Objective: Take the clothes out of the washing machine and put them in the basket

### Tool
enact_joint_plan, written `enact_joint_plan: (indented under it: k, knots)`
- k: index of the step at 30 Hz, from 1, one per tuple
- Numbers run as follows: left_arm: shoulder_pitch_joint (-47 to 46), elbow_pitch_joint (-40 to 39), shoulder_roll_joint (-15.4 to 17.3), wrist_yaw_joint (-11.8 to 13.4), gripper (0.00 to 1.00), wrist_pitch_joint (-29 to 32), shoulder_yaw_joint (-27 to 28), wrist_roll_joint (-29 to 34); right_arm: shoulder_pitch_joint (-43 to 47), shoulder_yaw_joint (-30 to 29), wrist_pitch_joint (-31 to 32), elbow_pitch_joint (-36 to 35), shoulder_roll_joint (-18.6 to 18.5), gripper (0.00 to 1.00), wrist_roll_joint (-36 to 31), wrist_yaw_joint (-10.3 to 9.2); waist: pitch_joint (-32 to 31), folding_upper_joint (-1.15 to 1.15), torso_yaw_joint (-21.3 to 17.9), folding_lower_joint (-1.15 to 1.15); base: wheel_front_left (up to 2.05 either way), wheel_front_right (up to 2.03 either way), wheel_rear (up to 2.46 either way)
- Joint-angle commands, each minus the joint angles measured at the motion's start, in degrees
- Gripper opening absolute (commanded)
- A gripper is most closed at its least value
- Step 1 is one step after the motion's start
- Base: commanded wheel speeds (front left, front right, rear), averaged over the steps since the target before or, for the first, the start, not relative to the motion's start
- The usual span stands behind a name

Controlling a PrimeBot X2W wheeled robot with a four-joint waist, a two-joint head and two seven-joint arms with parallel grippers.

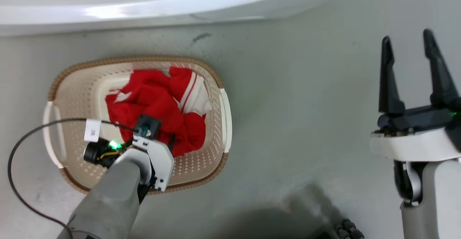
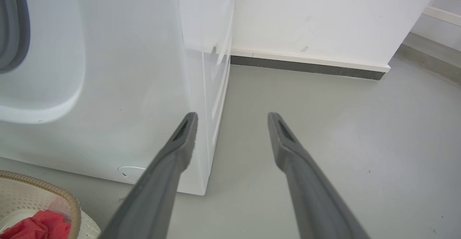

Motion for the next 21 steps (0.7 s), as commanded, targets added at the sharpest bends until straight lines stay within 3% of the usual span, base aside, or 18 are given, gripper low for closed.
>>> enact_joint_plan:
  k: [1,6,13,21]
  knots:
    - [1.2,0.1,-0.3,-0.1,1.00,-1.1,0.4,-0.5,1.3,0.2,-0.1,0.4,0.0,1.00,-0.4,-0.04,-3.7,0.00,1.2,-0.01,0.00,0.00,0.00]
    - [4.0,-2.8,-1.2,1.3,1.00,-3.0,1.7,-1.2,3.9,0.9,-0.1,1.4,0.0,1.00,-1.1,-0.04,-9.8,0.00,2.8,-0.01,0.00,0.00,0.00]
    - [10.4,-14.6,1.0,4.4,1.00,-3.0,6.1,0.3,7.1,1.1,-0.1,2.4,0.0,1.00,-1.9,-0.04,-16.7,0.00,4.6,-0.01,0.00,0.00,0.00]
    - [19.7,-29.4,2.3,7.6,1.00,-3.0,14.8,3.7,11.0,1.7,-0.1,3.4,0.0,1.00,-2.6,-0.04,-24.4,0.00,6.3,-0.01,0.00,0.00,0.00]
